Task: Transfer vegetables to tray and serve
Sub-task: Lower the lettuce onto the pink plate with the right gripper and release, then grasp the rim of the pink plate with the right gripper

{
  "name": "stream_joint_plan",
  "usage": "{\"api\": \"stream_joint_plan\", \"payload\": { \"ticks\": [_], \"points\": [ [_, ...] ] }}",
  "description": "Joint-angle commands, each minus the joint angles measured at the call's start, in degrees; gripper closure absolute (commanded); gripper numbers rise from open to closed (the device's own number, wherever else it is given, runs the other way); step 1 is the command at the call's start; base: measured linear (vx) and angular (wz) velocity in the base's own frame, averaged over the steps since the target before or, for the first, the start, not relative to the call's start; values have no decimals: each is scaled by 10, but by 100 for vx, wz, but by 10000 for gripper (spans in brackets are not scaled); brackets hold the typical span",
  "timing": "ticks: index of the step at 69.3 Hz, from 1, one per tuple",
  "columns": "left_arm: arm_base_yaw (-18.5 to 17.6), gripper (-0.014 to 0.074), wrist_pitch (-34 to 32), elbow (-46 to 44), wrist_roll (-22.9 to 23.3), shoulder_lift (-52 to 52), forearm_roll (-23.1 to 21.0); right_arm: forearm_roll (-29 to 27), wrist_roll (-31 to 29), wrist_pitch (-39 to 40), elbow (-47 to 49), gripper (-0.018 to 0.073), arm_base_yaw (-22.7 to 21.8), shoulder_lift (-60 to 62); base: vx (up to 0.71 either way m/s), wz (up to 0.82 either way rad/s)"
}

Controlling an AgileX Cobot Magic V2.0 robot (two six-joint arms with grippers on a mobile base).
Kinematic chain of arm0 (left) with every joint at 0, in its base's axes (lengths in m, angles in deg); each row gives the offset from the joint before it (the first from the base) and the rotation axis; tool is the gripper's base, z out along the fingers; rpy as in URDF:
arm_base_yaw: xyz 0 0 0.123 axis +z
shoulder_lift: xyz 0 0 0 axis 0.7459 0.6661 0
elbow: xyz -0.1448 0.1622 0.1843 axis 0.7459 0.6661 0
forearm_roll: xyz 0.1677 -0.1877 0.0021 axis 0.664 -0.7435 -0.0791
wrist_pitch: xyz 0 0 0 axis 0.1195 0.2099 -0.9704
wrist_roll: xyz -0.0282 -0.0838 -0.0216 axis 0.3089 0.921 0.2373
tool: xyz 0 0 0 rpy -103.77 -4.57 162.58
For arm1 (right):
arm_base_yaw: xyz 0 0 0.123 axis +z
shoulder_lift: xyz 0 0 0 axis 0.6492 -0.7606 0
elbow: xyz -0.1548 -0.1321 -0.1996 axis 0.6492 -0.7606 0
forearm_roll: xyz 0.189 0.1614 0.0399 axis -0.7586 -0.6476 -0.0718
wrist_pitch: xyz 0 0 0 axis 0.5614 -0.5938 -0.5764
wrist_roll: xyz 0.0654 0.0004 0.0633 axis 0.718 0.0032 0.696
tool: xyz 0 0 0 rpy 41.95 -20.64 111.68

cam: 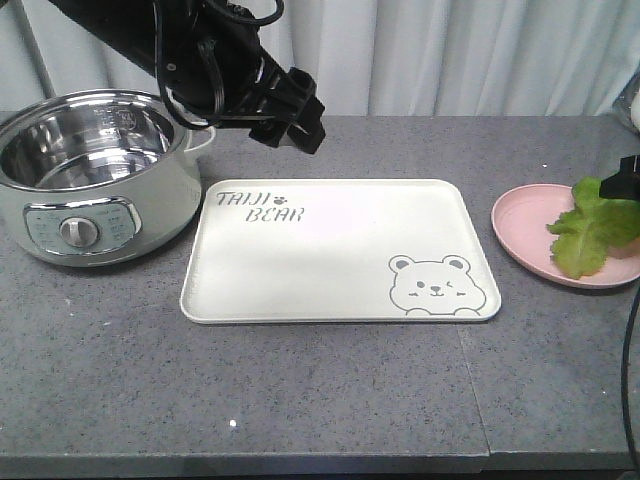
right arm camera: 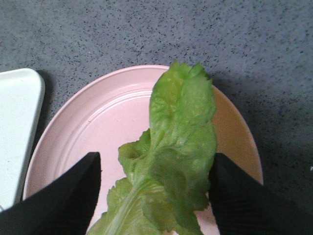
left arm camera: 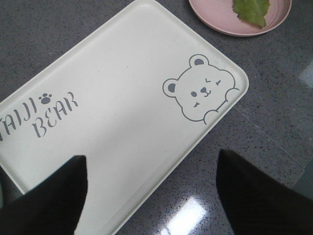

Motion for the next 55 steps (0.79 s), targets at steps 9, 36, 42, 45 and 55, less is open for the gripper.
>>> {"api": "stream_joint_plan", "payload": {
  "ticks": [9, 36, 42, 45, 55],
  "points": [
    [-4, 62, -9, -15, 13, -26, -9, 18, 19, 16, 21, 91, -4, 27, 0, 0],
    [-4, 62, -9, -15, 13, -26, -9, 9, 25, 54, 76, 91, -4, 27, 0, 0],
    [-4, 62, -9, -15, 13, -26, -9, 9, 29, 51, 96, 91, -4, 27, 0, 0],
    [-4, 62, -9, -15, 13, -26, -9, 10, 44, 44, 102, 91, -4, 27, 0, 0],
    [-4, 62, -9, -15, 13, -26, -7, 87, 137, 0, 106, 93, -4, 27, 0, 0]
  ]
}}
